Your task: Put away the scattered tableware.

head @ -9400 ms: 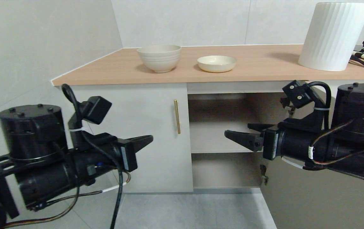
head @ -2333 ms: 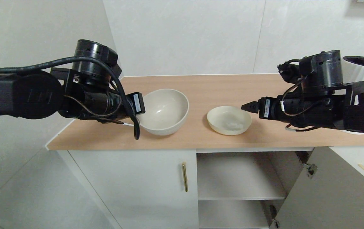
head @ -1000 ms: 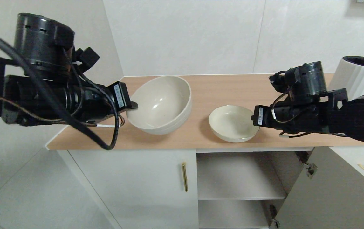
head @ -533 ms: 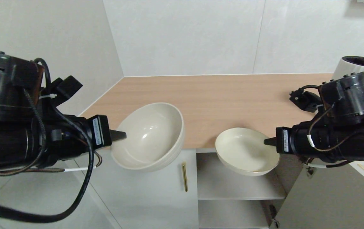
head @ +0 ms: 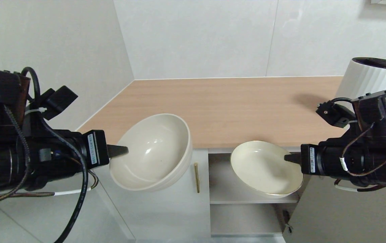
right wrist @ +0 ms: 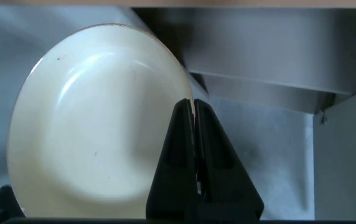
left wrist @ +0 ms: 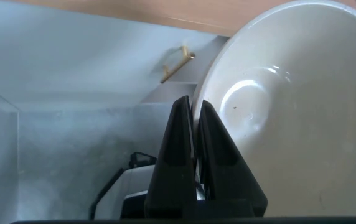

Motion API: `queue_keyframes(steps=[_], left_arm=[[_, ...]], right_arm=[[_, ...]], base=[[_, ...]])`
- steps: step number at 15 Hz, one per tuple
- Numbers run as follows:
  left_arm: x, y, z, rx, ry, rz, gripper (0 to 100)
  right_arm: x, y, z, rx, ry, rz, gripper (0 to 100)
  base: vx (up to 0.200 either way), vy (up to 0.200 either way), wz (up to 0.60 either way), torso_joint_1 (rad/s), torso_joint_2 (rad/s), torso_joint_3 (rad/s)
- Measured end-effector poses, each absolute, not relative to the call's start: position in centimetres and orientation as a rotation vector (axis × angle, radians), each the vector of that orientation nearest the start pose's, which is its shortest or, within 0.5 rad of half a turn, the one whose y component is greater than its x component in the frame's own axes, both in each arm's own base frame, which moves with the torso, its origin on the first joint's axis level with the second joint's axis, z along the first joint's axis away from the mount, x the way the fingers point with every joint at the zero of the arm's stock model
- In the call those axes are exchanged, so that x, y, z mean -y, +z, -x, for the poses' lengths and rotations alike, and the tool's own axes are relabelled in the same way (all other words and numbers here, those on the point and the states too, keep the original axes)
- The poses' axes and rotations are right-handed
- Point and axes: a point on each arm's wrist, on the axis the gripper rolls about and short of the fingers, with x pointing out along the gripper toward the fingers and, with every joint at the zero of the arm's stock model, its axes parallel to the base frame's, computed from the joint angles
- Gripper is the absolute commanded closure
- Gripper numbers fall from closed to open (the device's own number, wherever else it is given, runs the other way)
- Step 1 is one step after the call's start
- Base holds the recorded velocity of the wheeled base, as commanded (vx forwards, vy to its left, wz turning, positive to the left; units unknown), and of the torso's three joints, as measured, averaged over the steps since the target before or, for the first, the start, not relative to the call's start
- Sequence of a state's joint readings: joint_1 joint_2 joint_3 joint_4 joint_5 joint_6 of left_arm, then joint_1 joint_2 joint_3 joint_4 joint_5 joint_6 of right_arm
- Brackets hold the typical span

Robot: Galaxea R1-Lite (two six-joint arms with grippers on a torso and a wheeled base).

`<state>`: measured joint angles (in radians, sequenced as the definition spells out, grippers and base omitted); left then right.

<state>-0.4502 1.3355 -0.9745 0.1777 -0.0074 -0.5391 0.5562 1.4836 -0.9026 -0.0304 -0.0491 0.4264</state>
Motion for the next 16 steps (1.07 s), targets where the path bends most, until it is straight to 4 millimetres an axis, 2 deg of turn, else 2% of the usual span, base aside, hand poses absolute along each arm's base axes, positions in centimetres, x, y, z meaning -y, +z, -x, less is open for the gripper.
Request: queue_keyframes(steps=[6, 16], left_arm=[[9.2, 24.7, -18.9, -0.636, -0.299, 0.373, 100], [9.3, 24.3, -19.2, -0.654, -0.295, 0.369, 100]], right_arm=[[-13.2, 19.6, -22.0, -0.617, 0.364, -0.229, 100], [-13.6, 18.2, -22.8, -0.653, 0.353, -0.213, 100]], base=[[0.0, 0.0, 0.0, -0.014, 0.04, 0.026], [0.0, 0.0, 0.0, -0.148, 0.44, 0.282]])
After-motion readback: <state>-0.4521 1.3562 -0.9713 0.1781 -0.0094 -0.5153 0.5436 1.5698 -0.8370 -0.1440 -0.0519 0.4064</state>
